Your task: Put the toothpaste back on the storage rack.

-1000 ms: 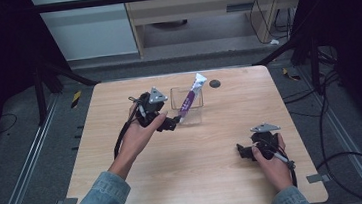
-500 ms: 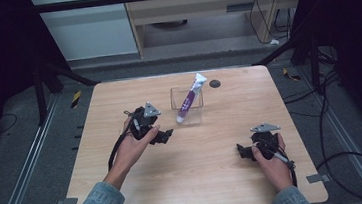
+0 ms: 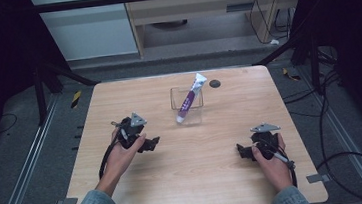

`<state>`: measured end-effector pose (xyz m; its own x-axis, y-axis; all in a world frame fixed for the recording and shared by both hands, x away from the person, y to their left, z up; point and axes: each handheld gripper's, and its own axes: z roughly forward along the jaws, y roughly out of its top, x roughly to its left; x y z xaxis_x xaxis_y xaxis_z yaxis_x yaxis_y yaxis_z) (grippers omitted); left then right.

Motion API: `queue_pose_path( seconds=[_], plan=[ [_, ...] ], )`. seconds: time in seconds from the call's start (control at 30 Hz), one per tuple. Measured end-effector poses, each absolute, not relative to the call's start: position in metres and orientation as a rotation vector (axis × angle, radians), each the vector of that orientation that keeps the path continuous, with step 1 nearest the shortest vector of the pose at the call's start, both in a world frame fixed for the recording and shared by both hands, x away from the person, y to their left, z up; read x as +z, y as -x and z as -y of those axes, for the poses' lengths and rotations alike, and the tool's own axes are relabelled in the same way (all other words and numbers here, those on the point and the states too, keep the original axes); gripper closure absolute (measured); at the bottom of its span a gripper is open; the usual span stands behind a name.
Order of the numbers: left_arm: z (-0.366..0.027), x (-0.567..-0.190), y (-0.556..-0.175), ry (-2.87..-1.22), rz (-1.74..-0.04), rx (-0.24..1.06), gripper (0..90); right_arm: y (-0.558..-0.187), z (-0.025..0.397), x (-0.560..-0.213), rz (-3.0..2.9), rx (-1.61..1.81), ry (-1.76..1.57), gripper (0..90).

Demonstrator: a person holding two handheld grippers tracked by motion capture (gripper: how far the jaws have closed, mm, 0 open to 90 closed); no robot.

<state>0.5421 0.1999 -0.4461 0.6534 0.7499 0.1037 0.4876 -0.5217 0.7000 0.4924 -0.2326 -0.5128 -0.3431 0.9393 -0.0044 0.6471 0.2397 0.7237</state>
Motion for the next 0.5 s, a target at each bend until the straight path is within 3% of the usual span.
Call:
queue_pose_path(
  seconds=[0.5],
  plan=[
    [-0.254,-0.465,-0.533,-2.152,-1.092,0.557,6.6,-0.492,0.233,-0.513,-2.077,0.886,-1.450,0.4]
  ],
)
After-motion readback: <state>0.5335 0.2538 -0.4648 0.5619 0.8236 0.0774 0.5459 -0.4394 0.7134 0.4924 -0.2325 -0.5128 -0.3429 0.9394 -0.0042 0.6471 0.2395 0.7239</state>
